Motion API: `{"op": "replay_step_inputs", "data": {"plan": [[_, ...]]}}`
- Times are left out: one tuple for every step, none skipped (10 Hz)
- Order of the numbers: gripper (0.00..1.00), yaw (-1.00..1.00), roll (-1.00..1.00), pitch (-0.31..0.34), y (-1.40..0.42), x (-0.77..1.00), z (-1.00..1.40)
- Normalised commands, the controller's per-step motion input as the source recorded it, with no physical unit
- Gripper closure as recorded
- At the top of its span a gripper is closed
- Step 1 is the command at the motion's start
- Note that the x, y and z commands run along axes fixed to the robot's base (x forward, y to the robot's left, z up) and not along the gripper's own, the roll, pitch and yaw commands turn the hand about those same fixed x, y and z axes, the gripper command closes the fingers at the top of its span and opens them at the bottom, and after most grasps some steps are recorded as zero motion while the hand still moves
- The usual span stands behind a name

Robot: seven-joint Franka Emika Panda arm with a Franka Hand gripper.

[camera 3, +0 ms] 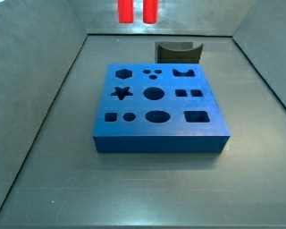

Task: Insert the square-circle object.

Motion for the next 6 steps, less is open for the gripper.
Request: {"op": "replay_step_inputs", "data": {"plan": [[1.00,0.24,0.02,-0.036,-0.23,-0.29,-1.00],[1.00,0.13,0.03,-0.101,-0.35,-0.18,-1.00],[1.00,0.01,0.07,-0.134,-0.41,-0.14,-0.98],[1.00,-0.04,0.10,-0.164,-0.47,0.00,-0.97],[1.00,-0.10,0.16,-0.131,-0.28,0.00,-0.91],[1.00,-0.01,0.28,-0.051,-0.22,0.00,-0.81]]}}
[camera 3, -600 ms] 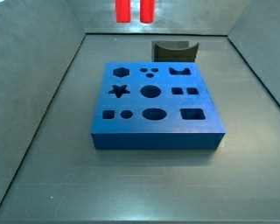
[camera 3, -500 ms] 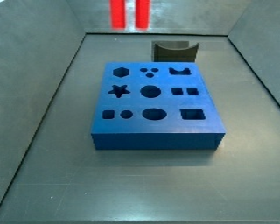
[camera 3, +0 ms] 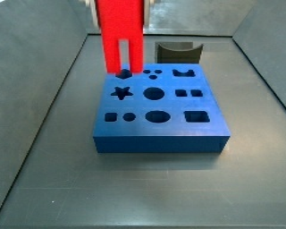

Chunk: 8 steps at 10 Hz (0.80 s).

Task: Insert the square-circle object.

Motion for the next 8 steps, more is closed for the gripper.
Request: {"op": "replay_step_inputs", "data": {"plan": [[1.00,0.01,0.32,-0.010,-0.13,-0.04,-0.76],[1.00,0.01,0.30,0.000,-0.12,0.00,-0.79],[1.00,0.05,0.24,-0.031,-0.15,-0.04,-0.89],[1.00,0.09,0.11,-0.033,-0.10,-0.04,-0.89],[1.00,0.12,0.08,-0.040,-0.07,-0.09,-0.83],[1.00,0.13,0.02,-0.027,-0.06,-0.03,-0.80],[1.00,0.10,-0.09,0.000,0.00,0.00,-0.57],[1.00,0.00,-0.01,0.034,0.00,0.13,-0.37]]}}
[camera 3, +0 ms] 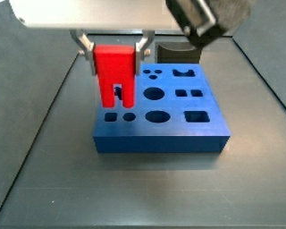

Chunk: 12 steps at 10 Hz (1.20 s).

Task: Insert the square-circle object.

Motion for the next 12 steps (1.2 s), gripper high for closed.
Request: {"op": "replay_step_inputs", "data": {"plan": [[1.00,0.00,0.00,0.027,-0.03,0.27,-0.48],[1.00,0.00,0.00,0.000,0.00,0.23,-0.50],[1.00,0.01,0.03,-0.003,-0.02,0.00,-0.40],[1.00,0.08,0.04,-0.011,0.00,0.00,-0.31],[1.00,0.10,0.06,-0.040,-0.03,-0.13,-0.27],[1.00,0.08,0.04,-0.073,-0.06,-0.29,-0.24],[1.00,0.08,0.02,-0.076,-0.06,-0.29,-0.25],[1.00,0.06,0.00,-0.057,-0.04,-0.17,-0.29],[1.00,0.00,0.00,0.000,-0.06,0.14,-0.42],[1.00,-0.06,0.00,0.000,-0.02,0.34,-0.72],[1.00,-0.11,0.01,0.000,-0.09,0.24,-1.00],[1.00,-0.07,0.05,-0.001,-0.10,0.06,-1.00]]}}
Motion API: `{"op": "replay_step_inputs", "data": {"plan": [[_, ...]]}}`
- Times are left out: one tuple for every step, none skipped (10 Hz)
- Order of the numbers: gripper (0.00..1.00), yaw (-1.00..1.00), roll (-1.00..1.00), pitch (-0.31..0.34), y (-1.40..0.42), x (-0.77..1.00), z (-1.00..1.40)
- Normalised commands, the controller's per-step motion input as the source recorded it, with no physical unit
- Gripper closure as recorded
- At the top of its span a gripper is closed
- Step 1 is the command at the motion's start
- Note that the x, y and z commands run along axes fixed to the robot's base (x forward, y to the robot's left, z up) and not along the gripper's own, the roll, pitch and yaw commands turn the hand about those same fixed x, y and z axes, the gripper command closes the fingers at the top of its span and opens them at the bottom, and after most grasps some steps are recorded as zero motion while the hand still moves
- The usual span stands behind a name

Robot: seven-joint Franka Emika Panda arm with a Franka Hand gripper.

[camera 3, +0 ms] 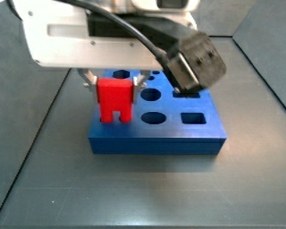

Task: Insert the square-circle object.

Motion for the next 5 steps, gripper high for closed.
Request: {"op": "replay_step_inputs", "data": {"plan": [[1.00,-0.03,0.11,-0.033,-0.14,0.05,-1.00],[1.00,0.00,0.15,-0.057,-0.17,0.00,-1.00],[1.00,0.00,0.07,-0.193,-0.13,-0.10,-0.88],[1.00,0.00,-0.11,-0.194,0.00,0.00,-0.39],[1.00,0.00,-0.04,-0.031,0.00,0.00,-0.14]]}}
